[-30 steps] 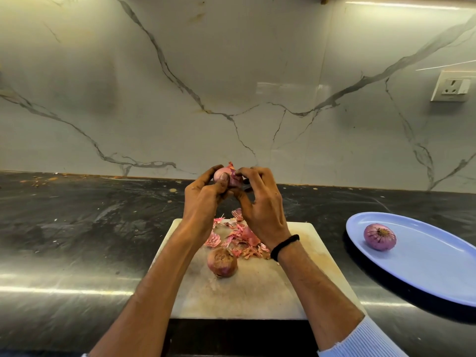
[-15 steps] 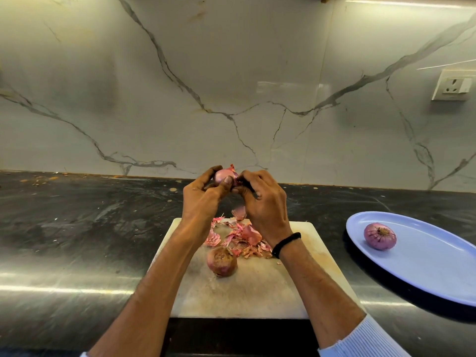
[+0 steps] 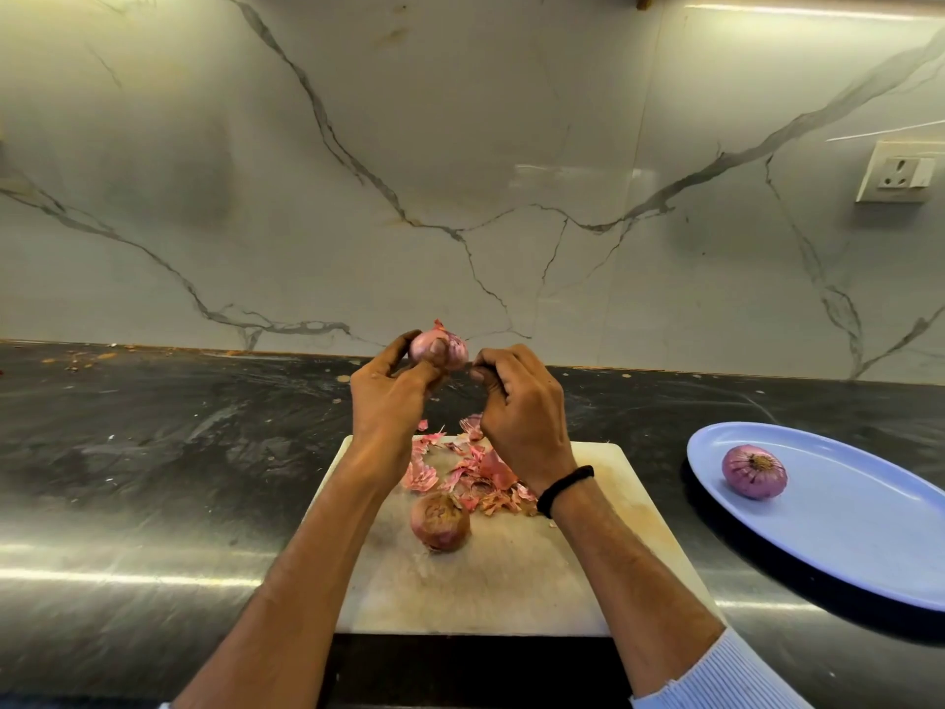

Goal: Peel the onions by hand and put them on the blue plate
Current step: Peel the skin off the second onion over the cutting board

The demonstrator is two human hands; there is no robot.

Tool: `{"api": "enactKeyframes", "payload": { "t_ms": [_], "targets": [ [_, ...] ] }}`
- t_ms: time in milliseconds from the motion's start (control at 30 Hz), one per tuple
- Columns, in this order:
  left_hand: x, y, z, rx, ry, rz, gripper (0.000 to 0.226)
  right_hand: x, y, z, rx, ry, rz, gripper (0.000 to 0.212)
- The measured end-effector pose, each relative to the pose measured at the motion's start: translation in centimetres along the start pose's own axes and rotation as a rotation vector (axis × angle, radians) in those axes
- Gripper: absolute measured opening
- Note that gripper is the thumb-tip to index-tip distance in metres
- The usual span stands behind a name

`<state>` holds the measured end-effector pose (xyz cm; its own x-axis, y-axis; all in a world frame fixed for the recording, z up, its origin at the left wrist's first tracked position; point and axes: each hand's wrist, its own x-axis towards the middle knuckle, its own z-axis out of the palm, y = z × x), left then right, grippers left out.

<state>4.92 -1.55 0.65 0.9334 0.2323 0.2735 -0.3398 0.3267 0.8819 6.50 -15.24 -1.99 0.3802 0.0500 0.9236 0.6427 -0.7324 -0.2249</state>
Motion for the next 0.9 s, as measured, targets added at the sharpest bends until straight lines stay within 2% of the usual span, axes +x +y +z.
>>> {"api": "enactKeyframes", "payload": {
  "t_ms": [133, 233, 333, 533, 700, 900],
  "targets": [
    [0.3, 0.2, -0.3, -0.035, 0.038, -0.027, 0.03, 0.0, 0.0, -0.2, 0.033, 0.018, 0.045, 0.01],
    [0.0, 0.4, -0.2, -0.025, 0.007, -0.043, 0.015, 0.0, 0.0, -0.2, 0.087, -0.029, 0.082, 0.031],
    [-0.4, 0.4, -0.1, -0.017, -0.045, -0.051, 0.013, 0.0, 0.0, 0.1, 0.124, -0.09, 0.065, 0.049],
    [-0.8, 0.3, 0.0, -0.004, -0.152, -0.072, 0.013, -0.1, 0.3, 0.4, 0.098, -0.062, 0.001, 0.047],
    [-0.9, 0.6, 0.1, -0.02, -0.169, -0.069, 0.029, -0.1, 0.2, 0.2, 0.107, -0.045, -0.021, 0.034],
    [-1.2, 0.6, 0.2, -0.032, -0.193, -0.059, 0.029, -0.1, 0.1, 0.0, 0.109, -0.034, -0.032, 0.031]
  ]
}}
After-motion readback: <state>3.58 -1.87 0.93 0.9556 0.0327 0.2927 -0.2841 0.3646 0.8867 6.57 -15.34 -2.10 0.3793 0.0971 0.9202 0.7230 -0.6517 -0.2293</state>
